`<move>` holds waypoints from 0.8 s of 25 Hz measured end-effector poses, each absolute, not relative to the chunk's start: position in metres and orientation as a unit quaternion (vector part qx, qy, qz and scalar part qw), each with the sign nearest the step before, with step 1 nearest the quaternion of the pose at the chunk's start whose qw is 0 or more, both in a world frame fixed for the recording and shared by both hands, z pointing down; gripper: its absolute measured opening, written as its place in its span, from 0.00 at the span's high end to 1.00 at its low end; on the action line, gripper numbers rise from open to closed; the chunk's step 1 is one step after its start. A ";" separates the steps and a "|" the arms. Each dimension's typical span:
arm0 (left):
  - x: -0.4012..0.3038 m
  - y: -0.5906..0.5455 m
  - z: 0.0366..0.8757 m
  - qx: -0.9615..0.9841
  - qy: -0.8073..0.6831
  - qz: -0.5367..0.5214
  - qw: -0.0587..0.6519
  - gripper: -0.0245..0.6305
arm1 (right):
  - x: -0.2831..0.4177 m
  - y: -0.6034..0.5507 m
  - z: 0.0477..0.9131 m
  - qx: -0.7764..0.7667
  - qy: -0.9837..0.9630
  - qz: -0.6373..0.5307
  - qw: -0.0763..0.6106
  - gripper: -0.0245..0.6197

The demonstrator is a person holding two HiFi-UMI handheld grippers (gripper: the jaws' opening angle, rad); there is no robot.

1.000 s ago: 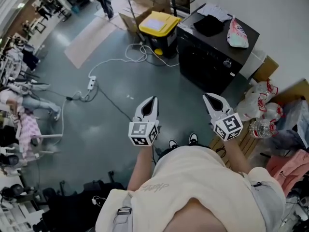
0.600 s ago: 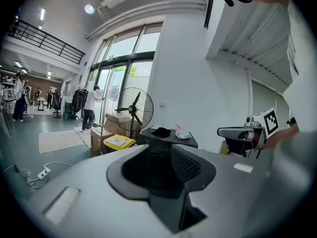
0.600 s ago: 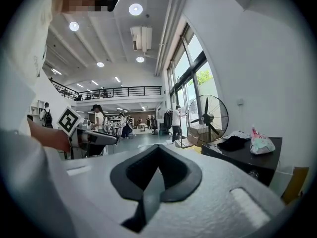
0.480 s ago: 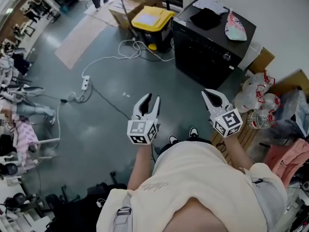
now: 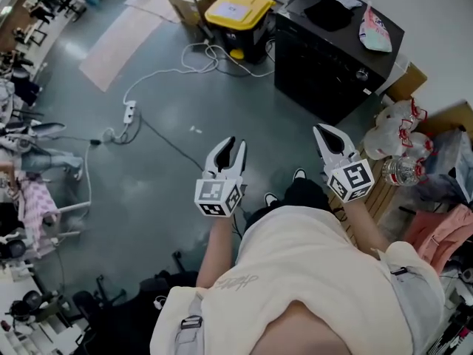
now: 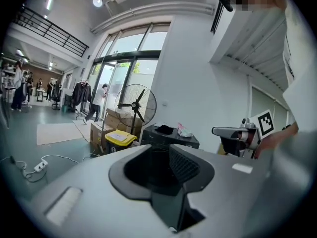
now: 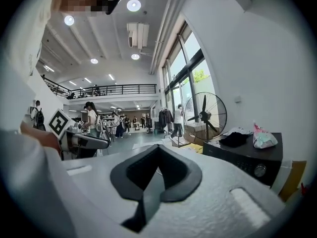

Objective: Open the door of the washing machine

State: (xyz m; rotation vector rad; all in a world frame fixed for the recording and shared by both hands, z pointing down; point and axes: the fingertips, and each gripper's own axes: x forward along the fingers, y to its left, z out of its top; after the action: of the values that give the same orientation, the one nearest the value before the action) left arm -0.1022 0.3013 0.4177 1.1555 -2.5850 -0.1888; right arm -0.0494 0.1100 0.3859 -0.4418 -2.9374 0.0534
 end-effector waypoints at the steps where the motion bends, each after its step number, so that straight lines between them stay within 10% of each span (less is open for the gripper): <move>1: -0.104 0.306 0.421 0.400 -0.902 -0.064 0.153 0.77 | -0.052 0.113 0.389 -0.151 -0.984 0.017 0.090 0.96; 20: -0.237 0.280 0.431 0.396 -0.901 -0.038 0.173 0.77 | -0.200 0.069 0.425 -0.143 -0.984 0.040 0.097 0.96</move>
State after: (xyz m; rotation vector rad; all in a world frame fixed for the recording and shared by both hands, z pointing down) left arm -0.2372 0.2804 0.4315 1.1248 -2.5556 -0.1067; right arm -0.2003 0.0688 0.4248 -0.4249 -2.9149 0.1199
